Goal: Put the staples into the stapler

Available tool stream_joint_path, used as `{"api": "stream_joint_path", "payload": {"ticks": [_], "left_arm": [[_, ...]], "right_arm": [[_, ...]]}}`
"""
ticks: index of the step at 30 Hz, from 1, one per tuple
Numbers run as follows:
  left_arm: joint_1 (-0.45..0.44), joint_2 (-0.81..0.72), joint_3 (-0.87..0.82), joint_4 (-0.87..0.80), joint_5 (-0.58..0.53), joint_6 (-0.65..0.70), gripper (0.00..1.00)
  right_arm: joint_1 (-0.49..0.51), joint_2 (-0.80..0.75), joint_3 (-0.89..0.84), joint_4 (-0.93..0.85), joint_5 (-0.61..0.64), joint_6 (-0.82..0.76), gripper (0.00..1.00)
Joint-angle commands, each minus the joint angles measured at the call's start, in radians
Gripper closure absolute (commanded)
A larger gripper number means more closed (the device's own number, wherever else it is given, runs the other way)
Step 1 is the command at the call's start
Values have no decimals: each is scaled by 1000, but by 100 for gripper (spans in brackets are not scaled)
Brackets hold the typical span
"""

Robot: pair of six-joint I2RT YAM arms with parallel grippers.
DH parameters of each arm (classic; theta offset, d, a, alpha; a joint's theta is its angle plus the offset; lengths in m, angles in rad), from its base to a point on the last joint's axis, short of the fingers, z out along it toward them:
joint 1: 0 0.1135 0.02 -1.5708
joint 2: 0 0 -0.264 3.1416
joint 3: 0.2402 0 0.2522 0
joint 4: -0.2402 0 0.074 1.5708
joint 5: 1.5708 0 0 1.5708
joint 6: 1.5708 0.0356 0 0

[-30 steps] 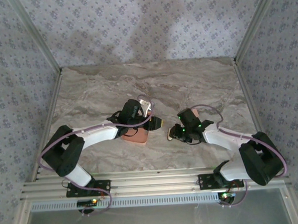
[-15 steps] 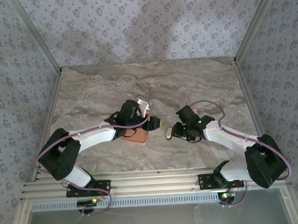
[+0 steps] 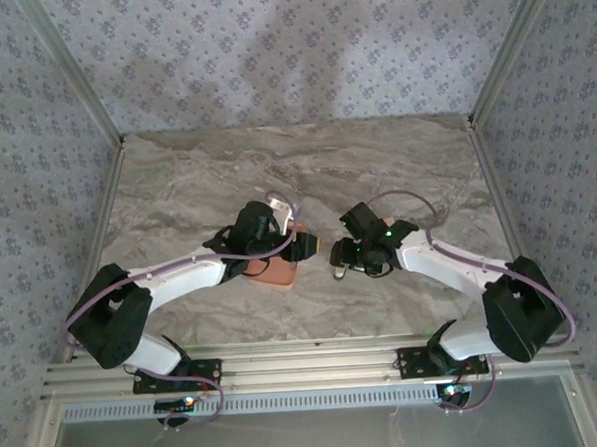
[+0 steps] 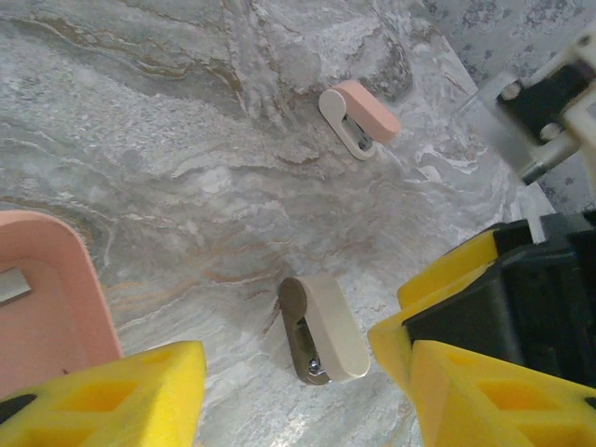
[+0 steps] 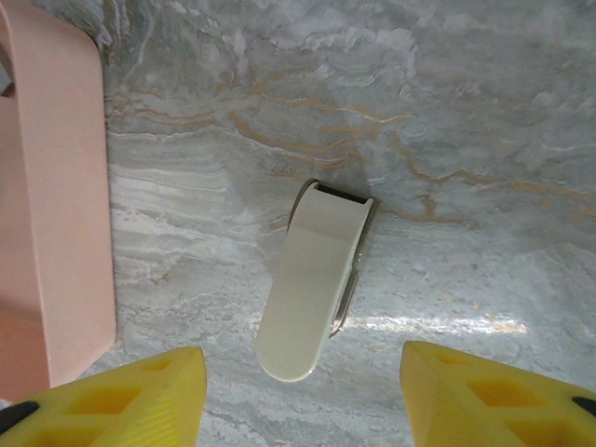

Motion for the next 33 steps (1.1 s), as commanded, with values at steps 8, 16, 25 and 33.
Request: {"api": "stream_joint_path", "payload": {"ticks": [8,16,25,33], "left_arm": [[24,-63,-36,-6,-33,11,40],[33,-85,-50,-9,-41,16,40],[46,-115,-68,-13,-60,14,40],[86,-155,-94,-19,-70,-1,39]], "right_arm": [[53,149,79,-76,74,-45,47],[82,214,109,-134,139,-52,61],[94,185,130,-172,205,-57,71],[62,173,152,-174,216,-110,74]]}}
